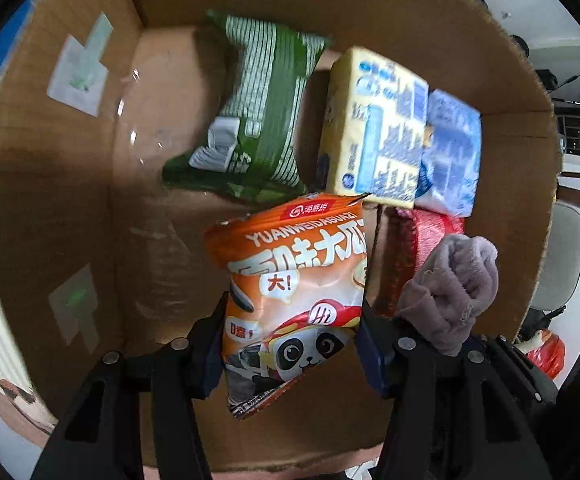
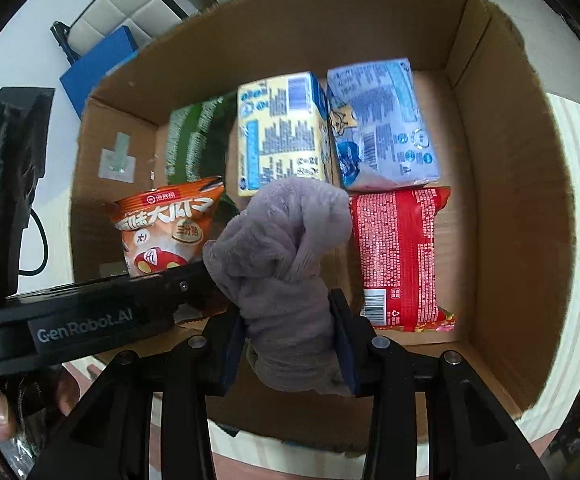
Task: Organize soft objects
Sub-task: 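Place the panda bag and sock into the box and release both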
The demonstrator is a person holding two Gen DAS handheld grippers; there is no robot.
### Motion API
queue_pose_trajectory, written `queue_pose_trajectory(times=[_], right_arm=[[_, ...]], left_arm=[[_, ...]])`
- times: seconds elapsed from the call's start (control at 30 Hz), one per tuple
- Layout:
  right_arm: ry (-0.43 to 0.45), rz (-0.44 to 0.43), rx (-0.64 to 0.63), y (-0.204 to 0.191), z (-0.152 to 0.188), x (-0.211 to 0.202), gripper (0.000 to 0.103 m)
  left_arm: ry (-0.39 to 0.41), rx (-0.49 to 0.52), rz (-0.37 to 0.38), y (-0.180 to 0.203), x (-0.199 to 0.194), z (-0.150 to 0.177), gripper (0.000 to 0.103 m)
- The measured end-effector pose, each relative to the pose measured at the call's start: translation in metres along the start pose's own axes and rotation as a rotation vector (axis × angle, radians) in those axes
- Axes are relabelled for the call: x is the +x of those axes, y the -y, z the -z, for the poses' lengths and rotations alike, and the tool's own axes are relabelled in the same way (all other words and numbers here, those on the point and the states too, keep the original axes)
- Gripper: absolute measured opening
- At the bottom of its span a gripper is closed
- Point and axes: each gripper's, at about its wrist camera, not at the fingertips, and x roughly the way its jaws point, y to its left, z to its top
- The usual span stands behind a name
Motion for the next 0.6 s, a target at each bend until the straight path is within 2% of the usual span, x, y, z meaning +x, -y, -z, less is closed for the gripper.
queue_pose_trajectory(times=[0.17,0.3,0.33,0.37,0.5,0.57,0.6], right_arm=[[-0.011,0.026,-0.018,-0.006,-0.004,0.015,0.043],[-0.005,0.051,-0.034,-0.012,-0.002,0.017,0.046],[-0.004,0.053,-0.032,-0.012,-0.001,0.016,0.047],[-0.004,0.053,-0.025,-0.012,-0.001,0.015,0.051],[0.002,0.063,-0.018,-0.012,0.0,0.006,0.069],[0.011,0.076,-0.024,-0.013,0.001,0.0,0.069],[0.015,0.084,-0.027,-0.014,0.002,-0.004,0.07]], left_arm=[[-0.037,0.008,-0.017,0.002,0.013,-0.002,0.053],[-0.039,0.013,-0.049,0.004,0.004,-0.005,0.053],[-0.031,0.022,-0.057,0.006,-0.001,-0.004,0.058],[-0.019,0.028,-0.066,0.01,-0.007,-0.003,0.068],[0.052,0.057,-0.1,0.018,-0.032,0.004,0.08],[0.086,0.071,-0.116,0.023,-0.043,0.01,0.091],[0.111,0.08,-0.135,0.026,-0.049,0.014,0.093]])
